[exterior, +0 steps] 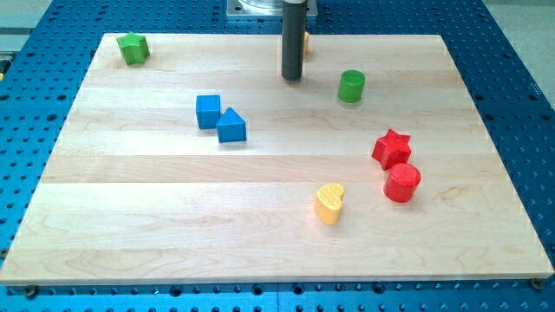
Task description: Place the green circle to the top right side of the board
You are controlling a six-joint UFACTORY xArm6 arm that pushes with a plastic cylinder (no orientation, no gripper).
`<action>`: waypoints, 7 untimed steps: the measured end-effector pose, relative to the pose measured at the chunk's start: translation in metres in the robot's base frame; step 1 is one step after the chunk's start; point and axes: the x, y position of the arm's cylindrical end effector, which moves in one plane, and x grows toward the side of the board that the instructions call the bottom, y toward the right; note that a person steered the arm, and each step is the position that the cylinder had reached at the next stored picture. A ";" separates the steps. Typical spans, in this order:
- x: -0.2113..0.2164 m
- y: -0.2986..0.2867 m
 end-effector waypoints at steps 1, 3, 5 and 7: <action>0.034 -0.017; 0.049 0.101; -0.035 0.160; -0.057 0.109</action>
